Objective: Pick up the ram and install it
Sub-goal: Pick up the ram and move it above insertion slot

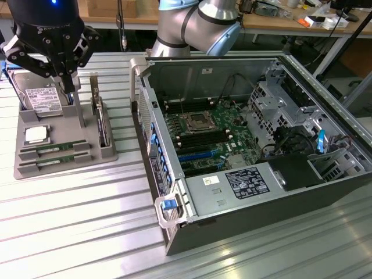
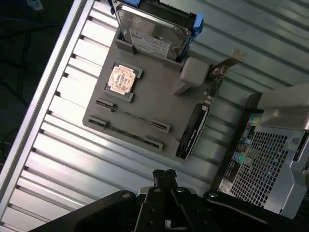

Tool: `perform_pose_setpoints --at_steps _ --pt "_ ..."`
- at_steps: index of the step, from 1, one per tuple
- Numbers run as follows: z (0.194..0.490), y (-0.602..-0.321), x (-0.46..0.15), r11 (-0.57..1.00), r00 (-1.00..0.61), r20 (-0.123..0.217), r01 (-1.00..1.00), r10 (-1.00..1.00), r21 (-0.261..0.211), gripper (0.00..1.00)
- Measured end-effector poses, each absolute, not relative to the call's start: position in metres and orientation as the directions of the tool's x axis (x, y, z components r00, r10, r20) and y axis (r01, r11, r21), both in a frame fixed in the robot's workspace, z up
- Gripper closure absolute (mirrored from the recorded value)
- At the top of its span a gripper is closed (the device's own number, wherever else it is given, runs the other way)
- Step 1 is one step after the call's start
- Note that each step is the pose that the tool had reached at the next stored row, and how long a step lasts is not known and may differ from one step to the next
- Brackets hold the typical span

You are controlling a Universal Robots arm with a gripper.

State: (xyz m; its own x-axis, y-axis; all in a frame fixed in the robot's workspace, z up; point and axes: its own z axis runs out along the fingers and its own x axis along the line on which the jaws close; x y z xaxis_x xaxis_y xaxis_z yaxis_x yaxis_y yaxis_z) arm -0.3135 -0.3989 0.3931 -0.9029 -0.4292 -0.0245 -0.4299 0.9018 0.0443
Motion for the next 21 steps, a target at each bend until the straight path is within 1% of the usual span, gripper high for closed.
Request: perform_pose_setpoints --at_steps 10,15,21 --pt "0.3927 -0.3989 -0.3134 0.722 -0.723 -0.025 -0.691 -0.69 0.044 0.89" --pt "0.3922 -0.3989 -0.3135 0.536 -0.537 -0.024 -0.843 -0.843 0.044 0.89" --pt "0.3913 -0.399 -0.3134 0.319 -0.32 -0.024 -0.947 -0.947 0.044 0.89"
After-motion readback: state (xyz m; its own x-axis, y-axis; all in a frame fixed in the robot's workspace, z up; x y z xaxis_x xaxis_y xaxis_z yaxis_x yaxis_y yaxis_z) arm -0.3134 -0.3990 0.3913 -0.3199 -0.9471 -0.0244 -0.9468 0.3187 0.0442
